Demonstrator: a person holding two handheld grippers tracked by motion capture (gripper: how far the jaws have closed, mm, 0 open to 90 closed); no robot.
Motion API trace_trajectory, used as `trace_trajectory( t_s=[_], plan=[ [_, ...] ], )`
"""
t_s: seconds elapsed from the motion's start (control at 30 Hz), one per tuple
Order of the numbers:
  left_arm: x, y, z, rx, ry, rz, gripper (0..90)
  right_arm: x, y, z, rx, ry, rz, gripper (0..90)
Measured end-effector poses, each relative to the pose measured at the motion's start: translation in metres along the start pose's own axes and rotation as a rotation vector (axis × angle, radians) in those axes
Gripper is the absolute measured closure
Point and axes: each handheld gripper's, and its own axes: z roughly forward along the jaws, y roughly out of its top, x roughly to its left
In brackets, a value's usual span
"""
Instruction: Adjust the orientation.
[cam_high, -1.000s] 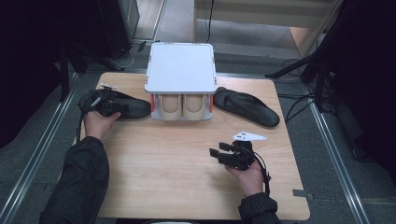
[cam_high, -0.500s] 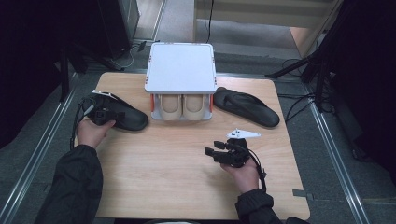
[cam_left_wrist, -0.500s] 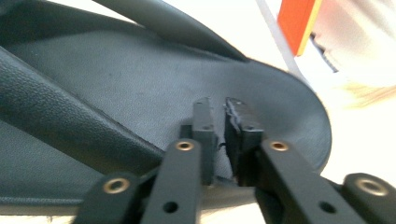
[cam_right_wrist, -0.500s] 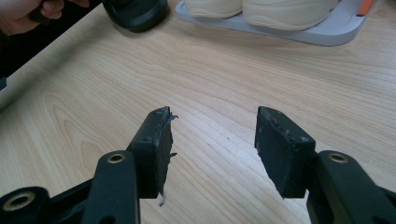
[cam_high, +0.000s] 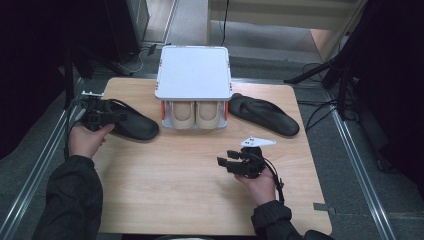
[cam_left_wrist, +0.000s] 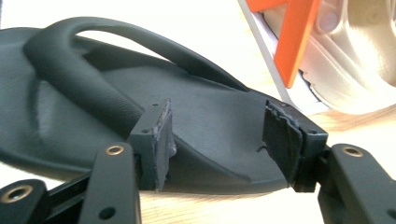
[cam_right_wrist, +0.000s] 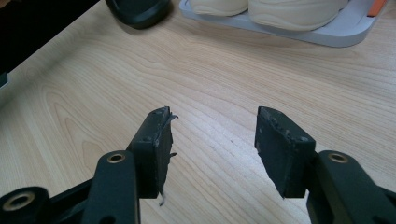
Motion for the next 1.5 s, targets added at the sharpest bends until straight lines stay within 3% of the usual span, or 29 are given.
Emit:
trace_trajectory(
  t_s=[0.3, 0.57, 0.67, 0.8, 0.93, 1.13, 1.4, 1.5],
  plan=[
    [0.019, -0.011, 0.001, 0.011, 0.023, -0.022, 38.3, 0.000, 0.003, 0.004, 0.004, 0.003, -0.003, 46.9],
    [0.029, -0.018, 0.016, 0.044, 0.064, -0.054, 37.3, 0.001, 0.004, 0.007, 0.013, -0.002, -0.018, 47.0],
    [0.033, -0.018, 0.019, 0.042, 0.047, -0.076, 37.1, 0.001, 0.004, 0.007, 0.017, -0.009, -0.017, 47.1],
    [0.034, -0.017, 0.020, 0.023, 0.037, -0.099, 38.2, 0.002, 0.004, 0.007, 0.020, -0.011, -0.020, 47.1],
    [0.030, -0.016, 0.020, 0.000, 0.048, -0.091, 39.5, 0.003, 0.003, 0.007, 0.022, -0.012, -0.023, 47.1],
    [0.026, -0.013, 0.026, 0.003, 0.063, -0.088, 37.3, 0.002, 0.002, 0.007, 0.022, -0.017, -0.022, 47.1],
    [0.030, -0.010, 0.034, 0.009, 0.086, -0.127, 34.0, 0.003, -0.001, 0.005, 0.022, -0.025, -0.020, 47.0],
    [0.027, -0.008, 0.038, 0.007, 0.088, -0.117, 33.5, 0.002, -0.002, 0.003, 0.021, -0.030, -0.014, 47.0]
  ],
)
